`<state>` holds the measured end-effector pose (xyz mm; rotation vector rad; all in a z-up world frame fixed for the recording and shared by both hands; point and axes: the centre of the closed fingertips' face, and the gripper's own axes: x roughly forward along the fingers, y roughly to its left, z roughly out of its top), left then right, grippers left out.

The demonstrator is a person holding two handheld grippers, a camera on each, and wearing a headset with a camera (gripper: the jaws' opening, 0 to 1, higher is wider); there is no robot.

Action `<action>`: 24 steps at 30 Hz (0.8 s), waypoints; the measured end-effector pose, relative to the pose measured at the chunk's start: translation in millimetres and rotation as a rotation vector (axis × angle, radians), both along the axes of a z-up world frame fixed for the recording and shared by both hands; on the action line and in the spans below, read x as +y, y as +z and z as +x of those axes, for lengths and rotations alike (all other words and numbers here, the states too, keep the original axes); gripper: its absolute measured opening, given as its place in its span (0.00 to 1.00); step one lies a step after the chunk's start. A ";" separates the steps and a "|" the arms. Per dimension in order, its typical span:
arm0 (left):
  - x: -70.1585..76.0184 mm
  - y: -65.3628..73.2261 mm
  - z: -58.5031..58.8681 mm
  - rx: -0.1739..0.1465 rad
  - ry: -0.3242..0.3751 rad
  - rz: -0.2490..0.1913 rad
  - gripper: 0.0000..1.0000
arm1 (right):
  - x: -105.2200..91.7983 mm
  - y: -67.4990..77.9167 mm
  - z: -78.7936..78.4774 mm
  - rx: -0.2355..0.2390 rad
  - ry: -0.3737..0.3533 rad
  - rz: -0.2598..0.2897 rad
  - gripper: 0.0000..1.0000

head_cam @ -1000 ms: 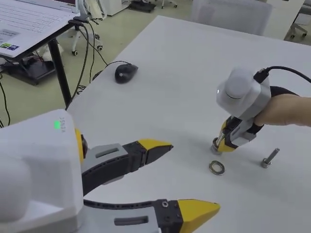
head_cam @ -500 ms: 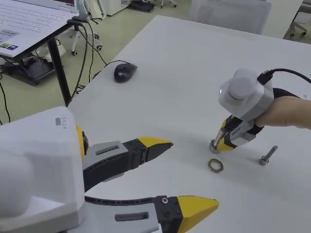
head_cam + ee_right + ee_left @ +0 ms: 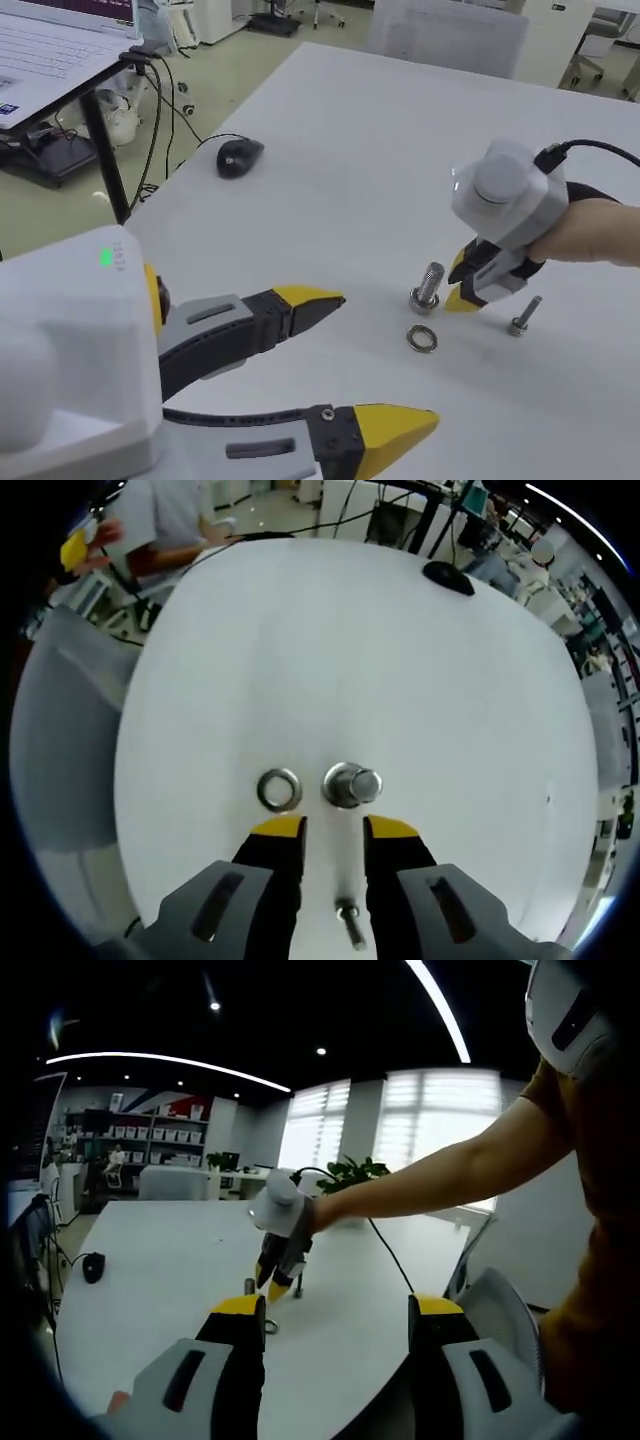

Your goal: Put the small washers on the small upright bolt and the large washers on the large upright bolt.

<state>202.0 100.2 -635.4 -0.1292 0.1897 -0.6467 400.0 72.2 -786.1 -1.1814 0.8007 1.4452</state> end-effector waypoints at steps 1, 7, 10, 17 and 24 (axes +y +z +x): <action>-0.8 0.0 -0.7 -0.001 0.000 0.001 0.57 | -1.1 -0.9 -3.0 0.002 0.001 0.002 0.24; -2.7 0.4 -3.3 -0.001 0.001 0.003 0.57 | -3.8 -10.3 -17.4 0.033 0.005 -0.002 0.24; -2.0 0.6 -3.9 -0.001 0.006 0.003 0.57 | -2.3 -15.0 -23.3 0.050 0.004 -0.001 0.24; -0.6 -0.3 -4.9 0.003 0.016 0.001 0.57 | 2.3 -28.7 -32.2 0.082 -0.008 -0.005 0.29; 2.0 -3.2 -3.9 0.012 0.023 -0.004 0.57 | 5.9 -40.0 -31.9 0.099 -0.001 -0.011 0.31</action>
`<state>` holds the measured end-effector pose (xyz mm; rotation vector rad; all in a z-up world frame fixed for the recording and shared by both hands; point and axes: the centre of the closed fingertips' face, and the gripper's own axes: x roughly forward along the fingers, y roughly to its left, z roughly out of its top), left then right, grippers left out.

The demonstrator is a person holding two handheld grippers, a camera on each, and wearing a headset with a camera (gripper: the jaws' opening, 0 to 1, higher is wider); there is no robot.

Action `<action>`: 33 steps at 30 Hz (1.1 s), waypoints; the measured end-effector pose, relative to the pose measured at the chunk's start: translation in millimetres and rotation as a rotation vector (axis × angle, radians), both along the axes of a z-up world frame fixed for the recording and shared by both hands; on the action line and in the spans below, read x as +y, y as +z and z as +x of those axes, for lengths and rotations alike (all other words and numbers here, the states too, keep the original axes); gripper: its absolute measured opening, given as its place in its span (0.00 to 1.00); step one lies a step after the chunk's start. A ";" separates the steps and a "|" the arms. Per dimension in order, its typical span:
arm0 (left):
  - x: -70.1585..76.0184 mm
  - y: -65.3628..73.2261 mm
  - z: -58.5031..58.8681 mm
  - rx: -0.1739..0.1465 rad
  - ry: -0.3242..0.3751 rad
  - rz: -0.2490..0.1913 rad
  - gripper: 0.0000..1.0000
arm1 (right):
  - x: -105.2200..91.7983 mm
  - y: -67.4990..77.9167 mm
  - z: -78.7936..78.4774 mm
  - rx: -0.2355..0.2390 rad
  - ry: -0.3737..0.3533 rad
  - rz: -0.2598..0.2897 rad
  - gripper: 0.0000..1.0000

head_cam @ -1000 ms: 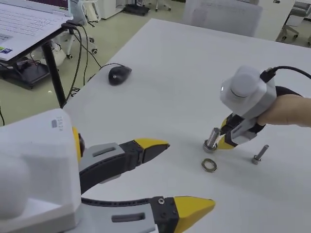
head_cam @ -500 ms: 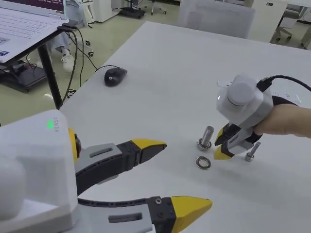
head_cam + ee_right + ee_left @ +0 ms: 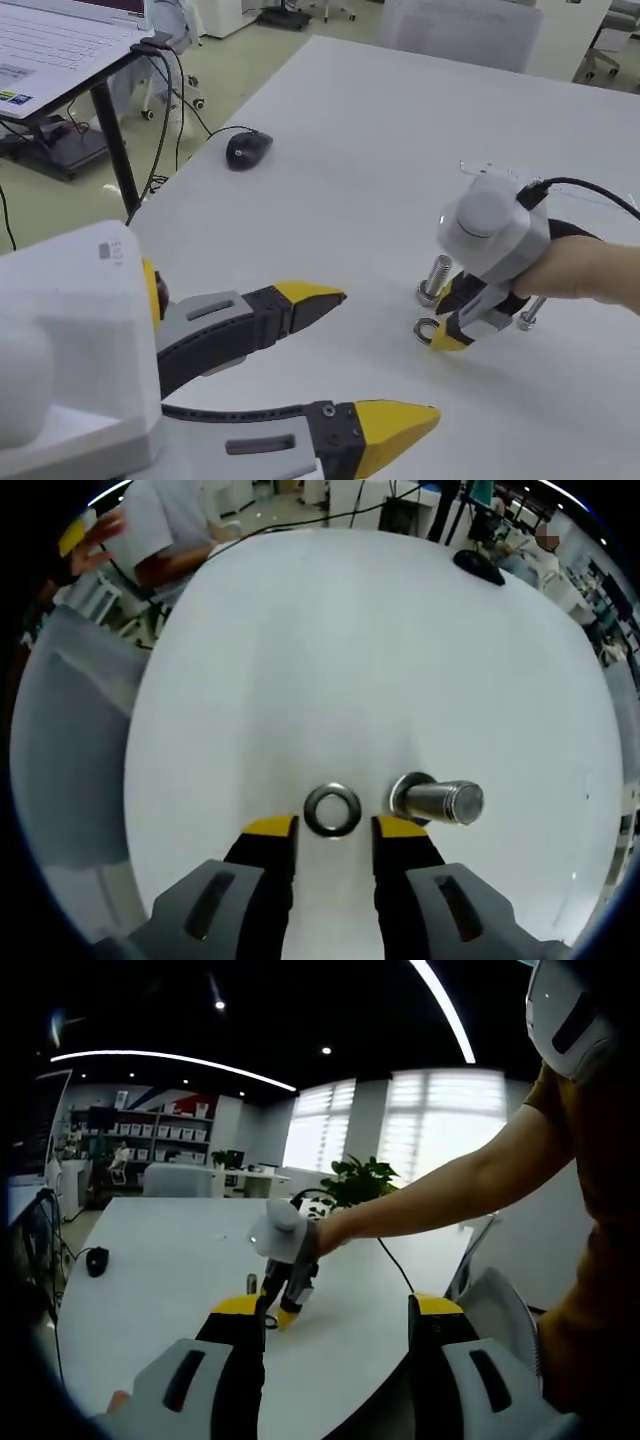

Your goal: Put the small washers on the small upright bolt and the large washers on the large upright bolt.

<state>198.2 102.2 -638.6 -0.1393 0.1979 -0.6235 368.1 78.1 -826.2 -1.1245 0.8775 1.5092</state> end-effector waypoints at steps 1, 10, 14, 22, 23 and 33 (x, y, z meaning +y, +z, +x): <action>0.3 -0.4 0.5 0.002 0.000 0.001 0.57 | 0.0 -1.2 -0.8 0.003 0.002 -0.002 0.32; 2.1 0.6 4.9 0.001 0.000 0.001 0.57 | 1.2 -0.3 0.6 0.017 0.002 0.008 0.31; 0.6 1.5 5.8 0.000 -0.008 0.002 0.57 | 1.3 -0.2 0.7 0.013 0.001 0.001 0.31; 0.9 2.1 6.1 0.001 -0.011 0.003 0.57 | 1.4 -0.9 1.6 0.003 0.010 -0.014 0.24; 1.0 2.4 6.1 -0.001 -0.011 0.004 0.57 | 1.6 -1.0 1.7 0.003 0.005 -0.015 0.24; 0.9 2.3 5.7 0.000 -0.014 0.007 0.57 | 0.8 -0.2 2.1 -0.008 0.002 -0.017 0.22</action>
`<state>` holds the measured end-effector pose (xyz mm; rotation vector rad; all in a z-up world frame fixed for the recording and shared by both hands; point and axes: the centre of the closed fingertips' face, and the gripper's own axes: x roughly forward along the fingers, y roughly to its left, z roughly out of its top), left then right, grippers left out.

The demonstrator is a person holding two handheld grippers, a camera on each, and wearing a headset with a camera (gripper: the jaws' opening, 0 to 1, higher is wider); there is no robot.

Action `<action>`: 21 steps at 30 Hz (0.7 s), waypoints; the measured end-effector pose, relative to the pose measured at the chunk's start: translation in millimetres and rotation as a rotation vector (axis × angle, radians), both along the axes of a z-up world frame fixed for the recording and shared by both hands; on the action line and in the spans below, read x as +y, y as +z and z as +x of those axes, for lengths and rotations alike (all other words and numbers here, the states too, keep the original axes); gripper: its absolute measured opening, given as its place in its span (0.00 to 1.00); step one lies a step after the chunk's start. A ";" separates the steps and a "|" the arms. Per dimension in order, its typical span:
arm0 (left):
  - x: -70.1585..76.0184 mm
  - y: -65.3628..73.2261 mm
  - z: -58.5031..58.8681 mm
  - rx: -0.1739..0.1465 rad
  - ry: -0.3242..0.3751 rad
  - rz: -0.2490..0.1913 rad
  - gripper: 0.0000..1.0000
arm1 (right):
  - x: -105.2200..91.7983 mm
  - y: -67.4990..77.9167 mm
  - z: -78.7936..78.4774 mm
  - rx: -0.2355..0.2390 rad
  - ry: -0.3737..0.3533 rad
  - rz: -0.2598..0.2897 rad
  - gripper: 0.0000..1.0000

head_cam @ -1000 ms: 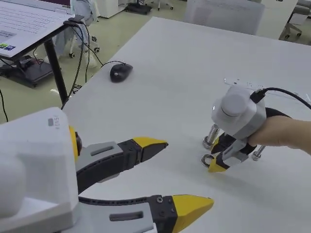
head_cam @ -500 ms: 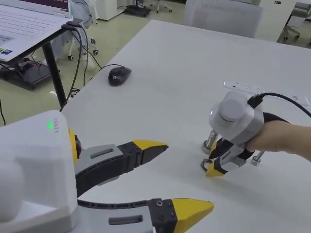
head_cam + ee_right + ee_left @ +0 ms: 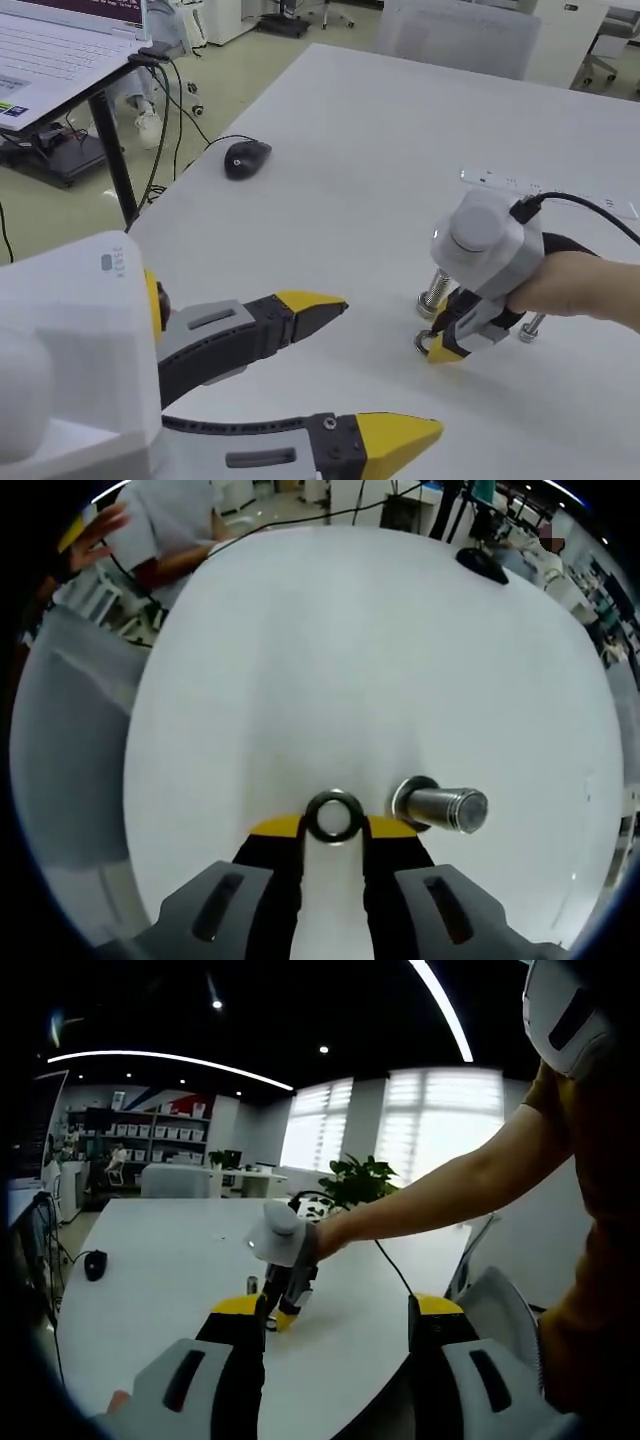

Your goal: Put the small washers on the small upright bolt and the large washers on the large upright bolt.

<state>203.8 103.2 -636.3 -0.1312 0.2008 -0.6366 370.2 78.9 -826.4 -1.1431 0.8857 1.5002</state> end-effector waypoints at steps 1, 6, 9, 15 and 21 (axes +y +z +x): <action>0.0 -0.2 -0.1 0.001 0.000 0.000 0.57 | -0.4 1.0 -2.2 0.006 0.002 0.001 0.22; -0.7 -0.2 0.5 0.000 -0.001 -0.001 0.57 | -6.8 8.7 -4.4 0.011 -0.003 -0.002 0.22; -2.4 1.4 1.0 -0.007 -0.005 -0.006 0.57 | -9.7 17.0 -3.8 0.009 -0.004 0.003 0.22; -8.7 0.9 1.4 -0.007 -0.021 -0.002 0.57 | -12.6 38.5 -1.4 -0.018 0.007 0.016 0.22; -12.2 2.3 1.2 -0.011 -0.030 -0.002 0.57 | -14.1 61.0 9.9 -0.061 0.002 0.033 0.22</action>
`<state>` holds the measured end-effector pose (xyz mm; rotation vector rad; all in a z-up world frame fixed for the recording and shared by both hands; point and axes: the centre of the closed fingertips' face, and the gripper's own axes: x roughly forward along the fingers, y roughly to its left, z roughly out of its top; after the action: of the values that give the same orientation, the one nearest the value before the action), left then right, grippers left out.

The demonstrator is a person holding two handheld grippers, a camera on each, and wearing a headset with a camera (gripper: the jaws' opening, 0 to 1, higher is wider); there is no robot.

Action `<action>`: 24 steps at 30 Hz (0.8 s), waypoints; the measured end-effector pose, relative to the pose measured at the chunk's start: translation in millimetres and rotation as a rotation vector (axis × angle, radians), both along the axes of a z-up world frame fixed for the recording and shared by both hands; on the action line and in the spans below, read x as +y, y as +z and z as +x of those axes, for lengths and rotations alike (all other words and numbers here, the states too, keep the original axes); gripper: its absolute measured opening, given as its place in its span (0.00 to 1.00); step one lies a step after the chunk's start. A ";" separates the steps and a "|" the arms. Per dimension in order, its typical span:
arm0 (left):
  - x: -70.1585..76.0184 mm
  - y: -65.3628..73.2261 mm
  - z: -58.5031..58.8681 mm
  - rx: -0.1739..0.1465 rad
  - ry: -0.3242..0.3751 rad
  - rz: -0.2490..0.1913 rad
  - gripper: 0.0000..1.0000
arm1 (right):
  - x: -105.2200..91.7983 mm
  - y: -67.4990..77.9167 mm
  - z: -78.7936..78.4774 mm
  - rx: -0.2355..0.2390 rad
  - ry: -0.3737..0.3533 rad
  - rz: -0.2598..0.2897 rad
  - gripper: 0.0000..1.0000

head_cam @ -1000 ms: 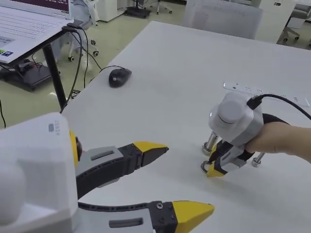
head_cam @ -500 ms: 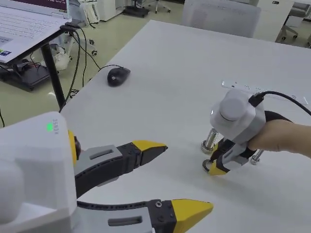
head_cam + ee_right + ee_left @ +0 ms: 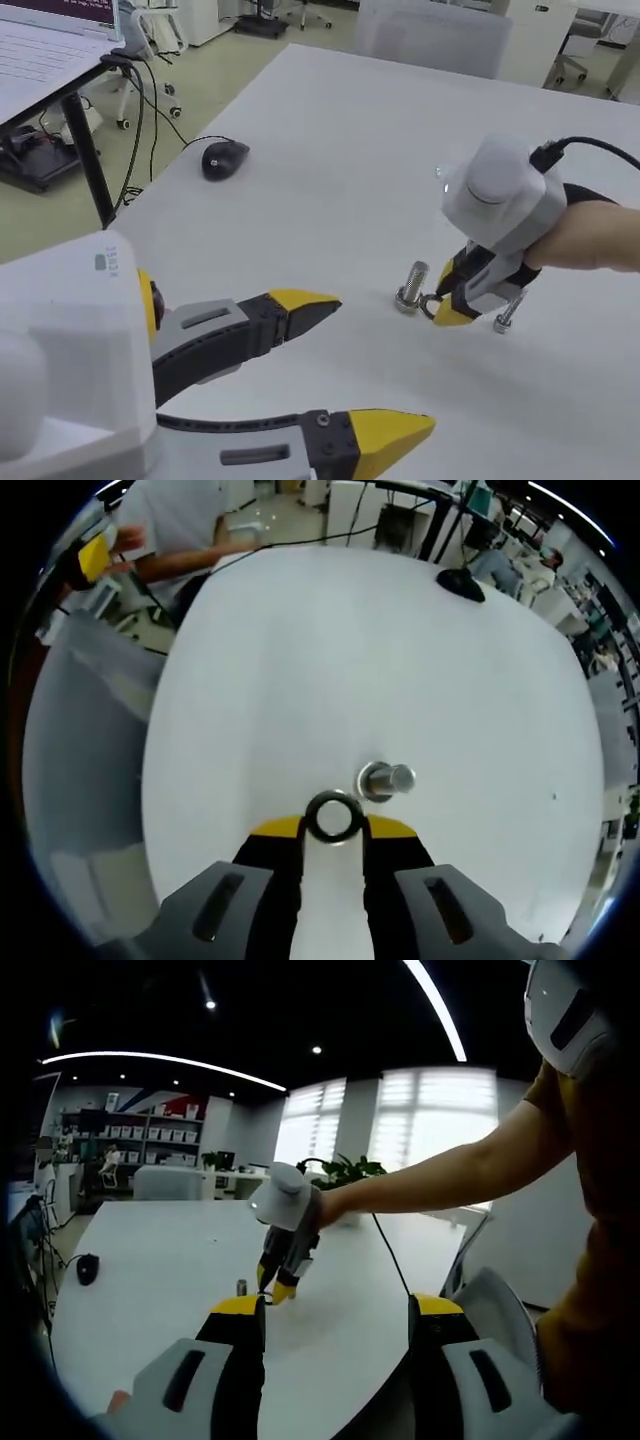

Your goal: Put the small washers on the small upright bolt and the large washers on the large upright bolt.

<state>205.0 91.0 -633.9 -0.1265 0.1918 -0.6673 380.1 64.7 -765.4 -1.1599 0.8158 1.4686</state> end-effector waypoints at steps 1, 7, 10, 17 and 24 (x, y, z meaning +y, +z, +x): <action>-0.4 0.7 -0.1 -0.002 0.000 -0.001 0.57 | -0.1 2.8 1.8 -0.005 0.000 0.002 0.22; 0.2 2.3 -0.8 -0.007 0.005 -0.004 0.57 | 2.5 15.4 9.0 -0.025 -0.001 0.006 0.22; 0.6 1.6 -1.1 -0.004 0.007 -0.003 0.57 | 5.6 19.0 11.3 -0.034 0.005 0.008 0.22; 0.9 2.0 -0.1 -0.005 0.009 -0.004 0.57 | 18.5 23.9 20.4 -0.050 0.012 0.022 0.22; 3.8 1.5 1.4 -0.003 0.020 -0.006 0.57 | 29.1 16.2 29.6 -0.043 0.013 0.018 0.22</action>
<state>206.4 94.8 -632.5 -0.1331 0.1857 -0.6485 409.7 93.8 -749.2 -1.1813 0.7656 1.4539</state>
